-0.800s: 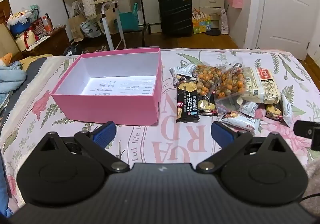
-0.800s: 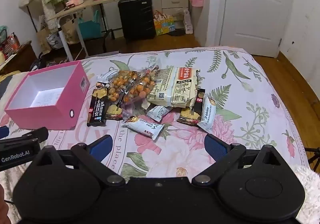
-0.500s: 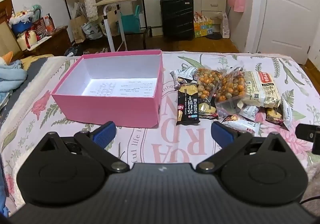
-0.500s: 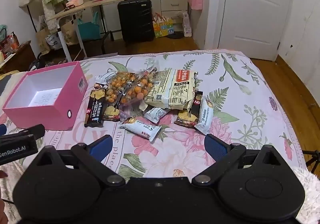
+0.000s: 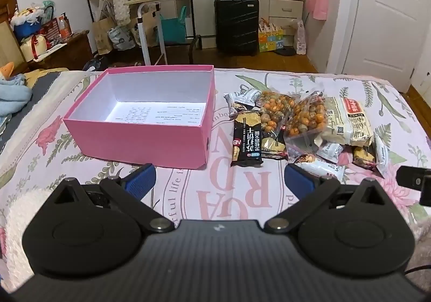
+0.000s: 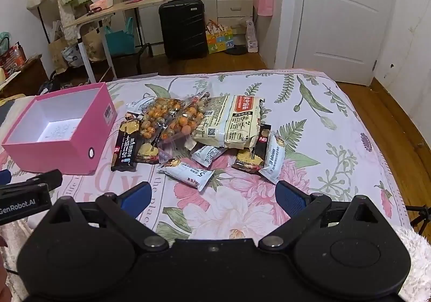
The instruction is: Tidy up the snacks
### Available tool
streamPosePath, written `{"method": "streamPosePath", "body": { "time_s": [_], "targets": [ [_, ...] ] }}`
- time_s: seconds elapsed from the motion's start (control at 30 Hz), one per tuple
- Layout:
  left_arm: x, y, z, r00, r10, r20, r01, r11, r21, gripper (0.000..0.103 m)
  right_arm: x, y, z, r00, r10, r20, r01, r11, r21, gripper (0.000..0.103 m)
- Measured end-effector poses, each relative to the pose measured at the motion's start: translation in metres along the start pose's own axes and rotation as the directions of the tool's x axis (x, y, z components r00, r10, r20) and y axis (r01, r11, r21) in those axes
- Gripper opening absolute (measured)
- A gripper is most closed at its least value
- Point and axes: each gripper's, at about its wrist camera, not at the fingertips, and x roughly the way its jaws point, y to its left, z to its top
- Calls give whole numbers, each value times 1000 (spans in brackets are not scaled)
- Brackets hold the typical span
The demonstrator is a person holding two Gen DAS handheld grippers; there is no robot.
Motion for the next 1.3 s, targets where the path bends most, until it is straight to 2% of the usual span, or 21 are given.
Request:
{"method": "streamPosePath", "body": {
  "time_s": [0.43,0.6,0.83,1.07,1.3],
  "targets": [
    [-4,0,2,1000,-13,6,13,1000,14,103,4,-9,-2,1000,-18,10,18,1000,-5,100],
    [-3,2,-2,999,-39,-16,38,999,-27,103,6,-11,-5,1000,-21,-1,21,1000,-2,100],
    [-1,1,-6,999,-32,0,32,999,-35,103,5,-9,-6,1000,-14,19,14,1000,-15,100],
    [-8,-1,-10,997,-26,68,28,999,-29,103,3,-6,-8,999,-17,48,19,999,-35,100],
    [-11,-3,-15,994,-39,104,41,999,-24,103,2,-3,-13,997,-5,78,9,999,-47,100]
  ]
}}
